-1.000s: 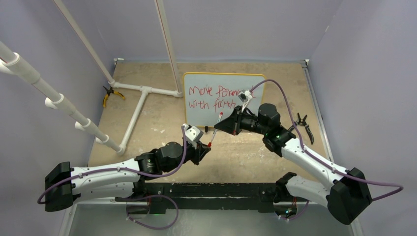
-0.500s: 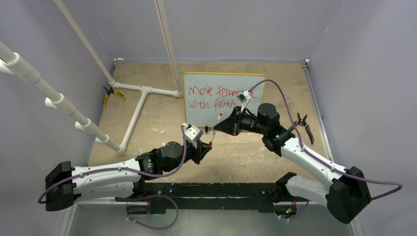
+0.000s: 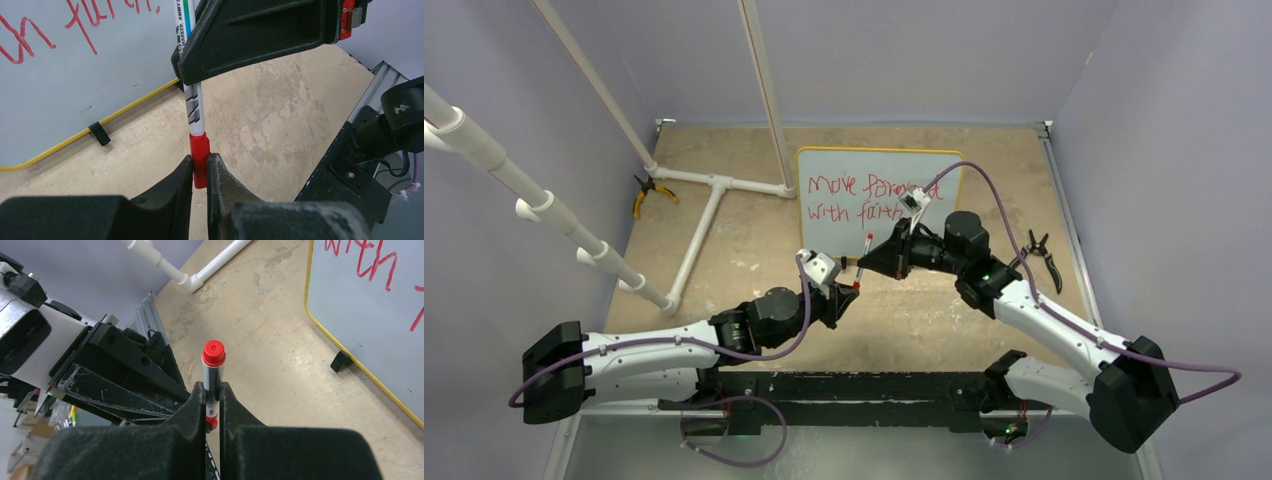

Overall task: Write a sentence on the whiteboard
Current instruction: Close the whiteboard marker at the center of the board.

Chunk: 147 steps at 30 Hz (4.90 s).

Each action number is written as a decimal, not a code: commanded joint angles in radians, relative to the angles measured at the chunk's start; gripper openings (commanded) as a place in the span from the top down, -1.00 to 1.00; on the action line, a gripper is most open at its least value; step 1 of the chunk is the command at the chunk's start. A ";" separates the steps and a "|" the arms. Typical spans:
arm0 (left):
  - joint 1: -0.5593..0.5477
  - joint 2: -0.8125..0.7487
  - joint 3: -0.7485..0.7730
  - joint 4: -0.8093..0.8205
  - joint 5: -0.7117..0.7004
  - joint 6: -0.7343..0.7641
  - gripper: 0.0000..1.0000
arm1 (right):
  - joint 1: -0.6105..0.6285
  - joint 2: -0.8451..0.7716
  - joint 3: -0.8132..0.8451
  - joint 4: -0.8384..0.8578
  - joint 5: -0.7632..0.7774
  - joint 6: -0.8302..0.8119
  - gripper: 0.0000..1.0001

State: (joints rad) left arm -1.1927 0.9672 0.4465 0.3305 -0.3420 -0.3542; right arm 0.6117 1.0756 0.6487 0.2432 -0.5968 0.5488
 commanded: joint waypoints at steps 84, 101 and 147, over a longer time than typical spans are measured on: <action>0.182 0.007 -0.152 0.246 0.401 -0.193 1.00 | 0.051 0.058 -0.011 -0.066 -0.153 -0.064 1.00; 0.196 -0.031 -0.097 0.252 0.488 -0.158 1.00 | 0.101 0.113 -0.046 -0.099 -0.178 -0.118 1.00; 0.412 -0.039 0.036 -0.018 0.587 -0.118 0.33 | 0.159 0.094 0.029 -0.237 0.151 0.032 1.00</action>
State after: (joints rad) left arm -0.8204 0.9543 0.3580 0.2379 0.4202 -0.4774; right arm 0.7422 1.2007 0.6411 0.2611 -0.5968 0.5484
